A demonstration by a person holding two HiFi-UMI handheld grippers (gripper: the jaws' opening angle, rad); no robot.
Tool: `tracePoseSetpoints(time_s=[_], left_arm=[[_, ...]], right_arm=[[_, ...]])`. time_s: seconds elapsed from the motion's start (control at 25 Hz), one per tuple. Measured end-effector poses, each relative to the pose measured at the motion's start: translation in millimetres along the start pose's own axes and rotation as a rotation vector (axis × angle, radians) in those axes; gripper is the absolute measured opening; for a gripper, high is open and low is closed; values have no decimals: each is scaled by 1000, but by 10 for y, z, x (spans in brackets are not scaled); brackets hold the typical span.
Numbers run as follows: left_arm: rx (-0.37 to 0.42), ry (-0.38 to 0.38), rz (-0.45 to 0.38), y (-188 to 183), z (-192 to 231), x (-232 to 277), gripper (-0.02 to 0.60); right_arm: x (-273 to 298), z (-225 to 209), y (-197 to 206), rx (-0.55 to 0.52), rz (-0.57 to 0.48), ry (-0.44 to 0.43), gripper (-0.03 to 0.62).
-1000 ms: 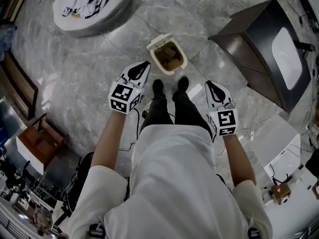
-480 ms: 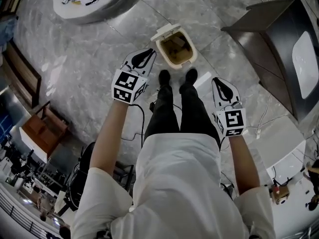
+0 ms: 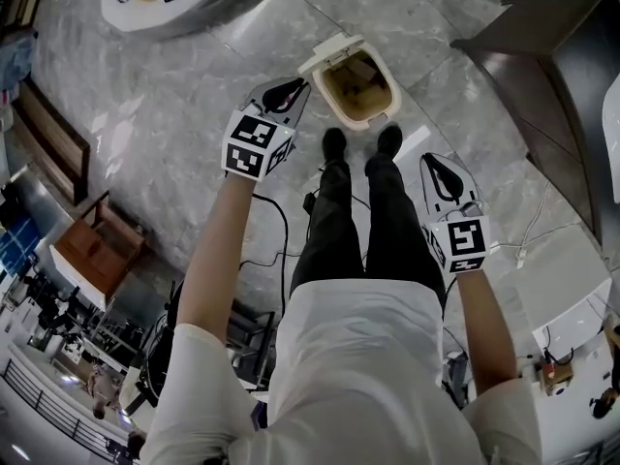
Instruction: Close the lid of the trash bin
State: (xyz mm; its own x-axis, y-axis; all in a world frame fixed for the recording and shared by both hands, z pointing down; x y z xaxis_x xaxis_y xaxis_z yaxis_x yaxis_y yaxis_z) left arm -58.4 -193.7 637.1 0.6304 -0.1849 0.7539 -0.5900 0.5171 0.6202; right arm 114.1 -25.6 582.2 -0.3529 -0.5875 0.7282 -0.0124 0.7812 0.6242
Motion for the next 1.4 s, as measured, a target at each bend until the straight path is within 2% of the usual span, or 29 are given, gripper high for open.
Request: tracePoseSetpoints(time_s=[0.16, 0.32, 0.48, 0.6, 0.84, 1.24, 1.4], left_arm=[[-21, 0, 42, 114, 109, 203, 23], [-50, 22, 74, 208, 177, 391, 74], [-105, 24, 92, 301, 337, 558, 78], [-145, 23, 112, 378, 502, 712, 121], [-235, 64, 145, 514, 660, 902, 143], [-229, 106, 189, 741, 612, 1028, 144], [-227, 106, 183, 767, 605, 1045, 144]], right_arm=[[160, -66, 143, 8, 12, -17, 34], [314, -127, 222, 24, 21, -31, 35], [476, -192, 311, 42, 24, -34, 35], [612, -249, 380, 57, 28, -35, 34], [735, -237, 531, 72, 36, -52, 35], [840, -242, 763, 90, 52, -65, 34], [870, -279, 804, 102, 49, -60, 34]])
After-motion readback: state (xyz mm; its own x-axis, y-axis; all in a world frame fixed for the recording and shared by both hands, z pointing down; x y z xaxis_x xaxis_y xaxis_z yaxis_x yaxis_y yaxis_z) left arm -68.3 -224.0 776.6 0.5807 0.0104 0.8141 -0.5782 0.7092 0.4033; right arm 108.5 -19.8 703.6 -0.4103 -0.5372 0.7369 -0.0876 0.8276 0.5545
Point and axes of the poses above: the fingertips, and each gripper's own axes: x forward along the fingers, z to its left, y out of its underside, the point moved 1 cm from there along -x, backward along the fingers, and after that the axes turned 3 degrees about x, right-handed, at the moved point
